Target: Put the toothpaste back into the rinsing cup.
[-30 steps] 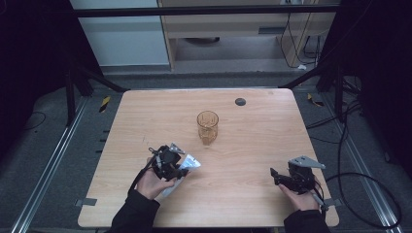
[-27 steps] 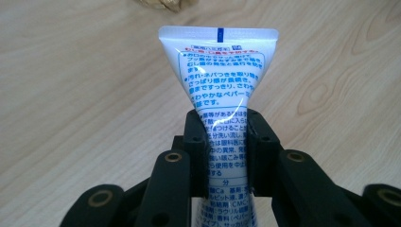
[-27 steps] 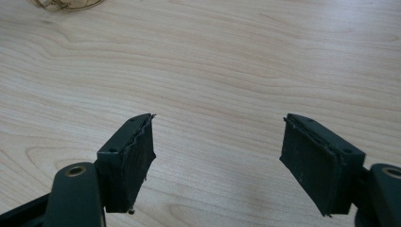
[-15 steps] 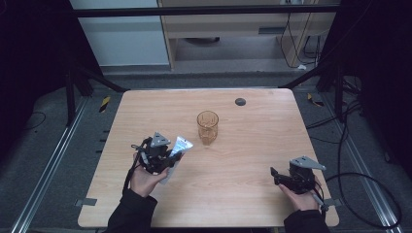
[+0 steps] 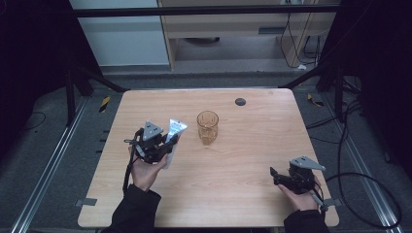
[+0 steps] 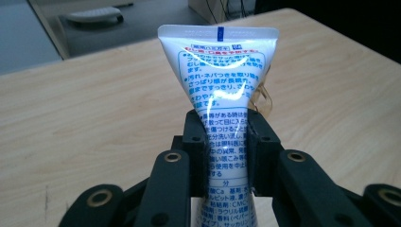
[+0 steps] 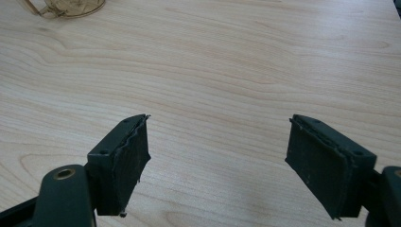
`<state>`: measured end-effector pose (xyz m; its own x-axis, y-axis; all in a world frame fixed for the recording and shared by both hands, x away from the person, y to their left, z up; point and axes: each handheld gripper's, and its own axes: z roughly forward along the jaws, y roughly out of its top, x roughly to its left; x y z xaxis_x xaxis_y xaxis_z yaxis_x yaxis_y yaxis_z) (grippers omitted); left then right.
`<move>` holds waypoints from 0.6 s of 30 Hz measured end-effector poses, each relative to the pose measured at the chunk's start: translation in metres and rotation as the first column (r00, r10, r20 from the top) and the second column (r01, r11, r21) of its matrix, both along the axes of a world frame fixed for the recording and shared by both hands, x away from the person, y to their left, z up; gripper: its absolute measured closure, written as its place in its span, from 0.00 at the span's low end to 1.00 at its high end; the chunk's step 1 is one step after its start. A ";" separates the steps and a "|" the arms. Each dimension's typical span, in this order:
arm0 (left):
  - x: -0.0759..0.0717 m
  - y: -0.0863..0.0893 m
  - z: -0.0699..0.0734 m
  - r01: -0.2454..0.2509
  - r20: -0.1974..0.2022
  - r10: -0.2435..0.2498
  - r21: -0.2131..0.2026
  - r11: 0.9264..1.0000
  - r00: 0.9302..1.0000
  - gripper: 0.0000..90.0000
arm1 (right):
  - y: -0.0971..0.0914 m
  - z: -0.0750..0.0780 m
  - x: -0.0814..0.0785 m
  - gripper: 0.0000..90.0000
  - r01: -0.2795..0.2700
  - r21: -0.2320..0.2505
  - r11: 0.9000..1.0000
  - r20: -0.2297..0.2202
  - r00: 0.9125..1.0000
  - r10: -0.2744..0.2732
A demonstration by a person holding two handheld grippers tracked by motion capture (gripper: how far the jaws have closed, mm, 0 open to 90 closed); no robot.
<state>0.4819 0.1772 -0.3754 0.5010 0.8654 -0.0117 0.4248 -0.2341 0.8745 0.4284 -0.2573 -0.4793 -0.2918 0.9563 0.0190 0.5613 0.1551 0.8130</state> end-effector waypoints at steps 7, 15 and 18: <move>0.011 -0.007 0.003 -0.066 0.066 0.069 -0.049 0.997 0.995 0.81 | 0.001 0.000 0.000 0.23 -0.005 0.003 1.000 -0.002 1.000 0.005; 0.025 -0.018 0.005 -0.083 0.093 0.092 -0.094 0.992 0.991 0.81 | 0.001 -0.002 0.001 0.23 -0.009 0.002 1.000 0.004 1.000 0.009; 0.030 -0.022 0.008 -0.099 0.113 0.112 -0.120 0.988 0.987 0.81 | 0.002 -0.001 0.000 0.23 -0.010 0.002 1.000 0.006 1.000 0.010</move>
<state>0.5120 0.1552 -0.3678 0.4108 0.9098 -0.0586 0.3330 -0.0899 0.9386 0.4287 -0.2555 -0.4808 -0.3016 0.9532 0.0193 0.5550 0.1591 0.8165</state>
